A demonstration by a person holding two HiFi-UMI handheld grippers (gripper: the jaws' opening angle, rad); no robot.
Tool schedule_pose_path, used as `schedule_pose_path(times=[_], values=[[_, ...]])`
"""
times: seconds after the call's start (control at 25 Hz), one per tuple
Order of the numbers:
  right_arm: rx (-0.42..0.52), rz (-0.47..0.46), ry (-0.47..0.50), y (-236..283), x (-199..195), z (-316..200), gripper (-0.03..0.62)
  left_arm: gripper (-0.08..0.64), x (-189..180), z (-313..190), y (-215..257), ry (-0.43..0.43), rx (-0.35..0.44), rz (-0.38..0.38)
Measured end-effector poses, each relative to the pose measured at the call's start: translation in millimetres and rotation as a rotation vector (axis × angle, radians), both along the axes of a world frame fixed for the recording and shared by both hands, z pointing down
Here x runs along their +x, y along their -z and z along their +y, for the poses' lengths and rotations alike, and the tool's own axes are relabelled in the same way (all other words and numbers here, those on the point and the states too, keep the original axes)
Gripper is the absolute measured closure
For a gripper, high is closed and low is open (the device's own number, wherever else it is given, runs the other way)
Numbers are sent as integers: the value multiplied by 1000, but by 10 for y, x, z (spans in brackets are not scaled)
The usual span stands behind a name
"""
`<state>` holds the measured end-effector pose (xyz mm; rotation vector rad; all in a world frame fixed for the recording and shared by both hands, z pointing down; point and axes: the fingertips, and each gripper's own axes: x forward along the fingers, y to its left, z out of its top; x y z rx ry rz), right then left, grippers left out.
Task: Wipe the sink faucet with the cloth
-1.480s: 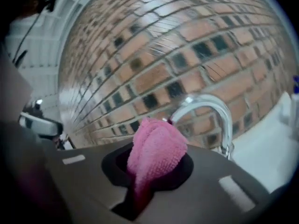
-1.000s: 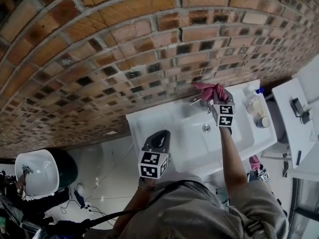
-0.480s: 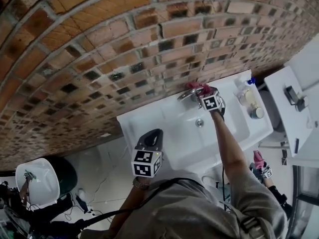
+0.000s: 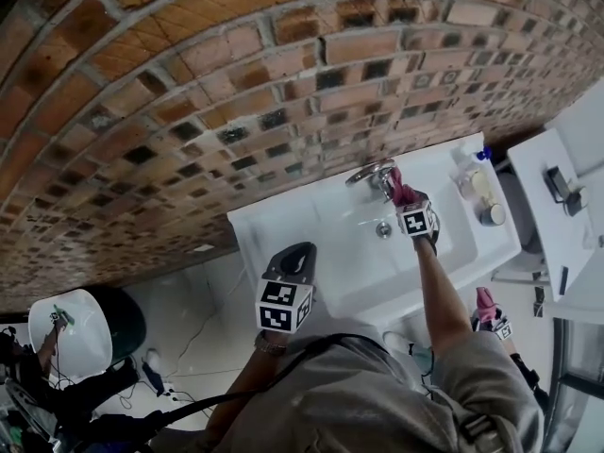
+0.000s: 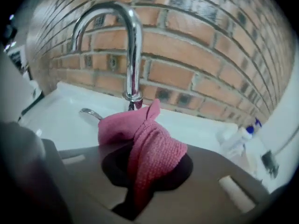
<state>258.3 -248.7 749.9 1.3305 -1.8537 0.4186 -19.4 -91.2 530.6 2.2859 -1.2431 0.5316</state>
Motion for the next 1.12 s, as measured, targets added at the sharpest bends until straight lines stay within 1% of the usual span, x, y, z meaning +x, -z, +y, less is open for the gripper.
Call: schedule_pose_path(times=[0.04,0.08,0.2,0.28,0.36,0.4,0.44,0.48,0.52,0.56,0.64,0.72,0.76,0.8,0.84,0.88,0.96,1.0,1.04,1.08,1.12], values=[[-9,-44,-60,-9,-36,96,560,529,-8,3,-6,3,-2,3],[-14,-64,-92,5,-96,168,560,529,-9,-1,-9,4,-2,5],[-46,-90,-106,148,-323,281,561,529,14,-18,-2,1,2,13],[-84,-136,-79,269,-456,366,560,529,58,-11,8,-10,5,17],[-99,-213,0,450,-588,439,560,529,110,0,16,-23,8,20],[-84,-278,37,591,-652,433,560,529,128,6,19,-29,8,20],[-53,-346,53,758,-693,375,560,529,139,12,21,-32,9,20],[-14,-390,48,907,-699,265,558,529,141,13,24,-34,11,19],[17,-400,33,991,-682,123,558,529,136,10,30,-33,13,19],[32,-389,20,993,-672,-24,558,529,123,7,40,-30,16,18],[14,-353,-3,805,-697,-232,557,528,80,22,73,-19,22,15],[-5,-275,-35,518,-647,-292,555,528,22,70,122,-5,30,11],[4,-232,-57,410,-585,-297,554,529,-21,88,147,5,35,8],[21,-213,-84,364,-534,-301,552,529,-76,96,167,17,41,5],[38,-230,-116,386,-516,-306,551,529,-143,98,180,31,45,3],[50,-278,-152,456,-533,-309,551,529,-215,98,182,48,45,3],[67,-407,-202,657,-637,-305,552,529,-347,94,164,80,40,7],[89,-453,-192,790,-720,-304,552,529,-391,90,150,92,37,9],[126,-472,-153,957,-825,-303,554,529,-413,86,138,98,35,11],[169,-464,-100,1139,-934,-308,554,529,-408,84,131,98,34,13],[200,-433,-56,1297,-1021,-322,554,529,-381,78,137,92,37,16]])
